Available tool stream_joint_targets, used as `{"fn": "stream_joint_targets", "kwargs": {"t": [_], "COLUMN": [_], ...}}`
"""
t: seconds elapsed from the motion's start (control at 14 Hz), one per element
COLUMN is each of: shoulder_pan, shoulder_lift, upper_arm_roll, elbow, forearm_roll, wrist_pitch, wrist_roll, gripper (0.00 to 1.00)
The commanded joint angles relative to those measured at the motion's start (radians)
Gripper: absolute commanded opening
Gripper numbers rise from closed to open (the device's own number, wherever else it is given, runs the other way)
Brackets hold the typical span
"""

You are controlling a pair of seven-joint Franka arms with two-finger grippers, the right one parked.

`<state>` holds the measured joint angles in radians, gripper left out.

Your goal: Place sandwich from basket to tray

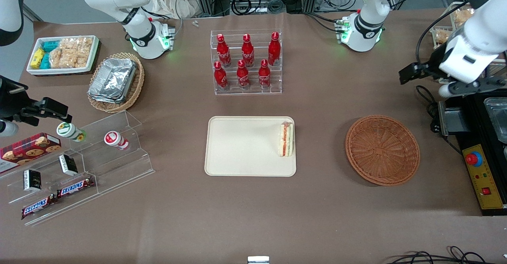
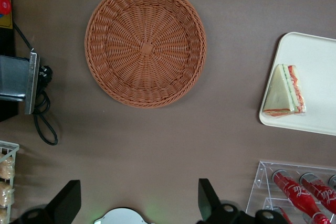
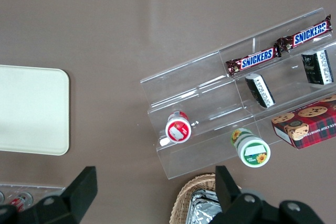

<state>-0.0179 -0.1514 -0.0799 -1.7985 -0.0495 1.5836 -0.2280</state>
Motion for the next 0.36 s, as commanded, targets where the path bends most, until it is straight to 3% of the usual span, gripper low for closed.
{"fn": "stream_joint_targets", "kwargs": {"t": [0.0,0.29], "shoulder_pan": [-0.02,-0.03], "shoulder_lift": [0.021,0.166], "upper_arm_roll": [0.003,-0.003], "elbow": [0.004,0.193], "forearm_roll": [0.009,0.034], "wrist_pitch": [-0.001,-0.026], "wrist_roll": [0.018,0.059], "gripper": [1.0,1.0]}}
